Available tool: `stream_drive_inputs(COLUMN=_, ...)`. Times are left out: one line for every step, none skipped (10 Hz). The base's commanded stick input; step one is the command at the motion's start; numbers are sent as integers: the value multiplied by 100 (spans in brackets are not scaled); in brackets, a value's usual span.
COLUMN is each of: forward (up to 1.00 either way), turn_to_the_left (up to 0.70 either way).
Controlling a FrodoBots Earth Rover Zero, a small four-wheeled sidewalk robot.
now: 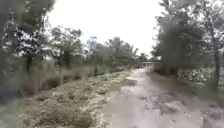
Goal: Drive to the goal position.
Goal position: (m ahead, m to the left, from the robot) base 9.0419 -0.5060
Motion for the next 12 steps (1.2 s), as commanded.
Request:
stream_drive_inputs(forward=70, turn_to_the_left=0)
stream_drive_inputs(forward=70, turn_to_the_left=0)
stream_drive_inputs(forward=70, turn_to_the_left=0)
stream_drive_inputs(forward=70, turn_to_the_left=0)
stream_drive_inputs(forward=70, turn_to_the_left=0)
stream_drive_inputs(forward=70, turn_to_the_left=0)
stream_drive_inputs(forward=70, turn_to_the_left=0)
stream_drive_inputs(forward=70, turn_to_the_left=0)
stream_drive_inputs(forward=70, turn_to_the_left=0)
stream_drive_inputs(forward=70, turn_to_the_left=0)
stream_drive_inputs(forward=70, turn_to_the_left=0)
stream_drive_inputs(forward=70, turn_to_the_left=0)
